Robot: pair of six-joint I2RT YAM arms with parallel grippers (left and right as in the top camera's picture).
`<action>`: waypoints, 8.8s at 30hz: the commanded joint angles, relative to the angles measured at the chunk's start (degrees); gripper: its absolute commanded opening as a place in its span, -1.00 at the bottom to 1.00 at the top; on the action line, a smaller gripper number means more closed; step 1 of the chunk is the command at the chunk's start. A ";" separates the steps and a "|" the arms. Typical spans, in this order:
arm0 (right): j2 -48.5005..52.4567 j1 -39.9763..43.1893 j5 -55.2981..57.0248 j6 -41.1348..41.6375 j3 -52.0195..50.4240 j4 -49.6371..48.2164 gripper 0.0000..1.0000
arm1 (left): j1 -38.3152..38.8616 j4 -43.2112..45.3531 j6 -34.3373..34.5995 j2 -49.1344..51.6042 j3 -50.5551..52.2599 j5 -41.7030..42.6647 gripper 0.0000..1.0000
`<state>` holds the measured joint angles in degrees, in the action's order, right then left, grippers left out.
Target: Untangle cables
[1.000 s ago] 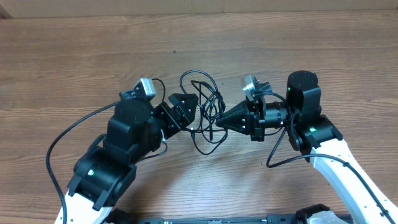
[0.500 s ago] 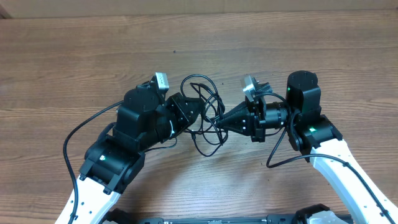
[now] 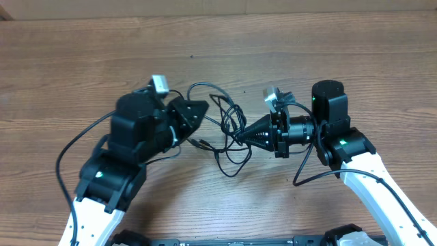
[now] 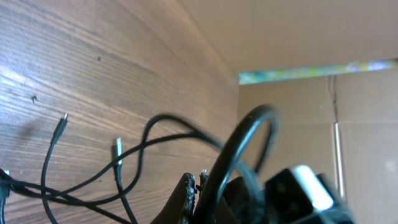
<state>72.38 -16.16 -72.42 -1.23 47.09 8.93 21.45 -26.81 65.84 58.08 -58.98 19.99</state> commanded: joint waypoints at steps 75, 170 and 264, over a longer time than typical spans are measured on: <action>-0.28 0.09 5.07 6.40 0.50 -12.35 -0.93 | -2.91 -9.60 6.71 0.35 -1.07 12.59 0.53; -0.28 0.09 5.07 6.34 0.50 -10.78 -0.93 | -18.56 3.26 53.55 7.06 -1.07 8.26 -0.92; -0.24 0.09 6.82 0.04 0.50 -12.22 0.41 | -12.81 37.51 35.23 7.06 -1.07 -1.77 -0.92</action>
<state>72.71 -16.21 -65.60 -0.03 47.00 -1.52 6.46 9.10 96.97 65.30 -58.96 13.17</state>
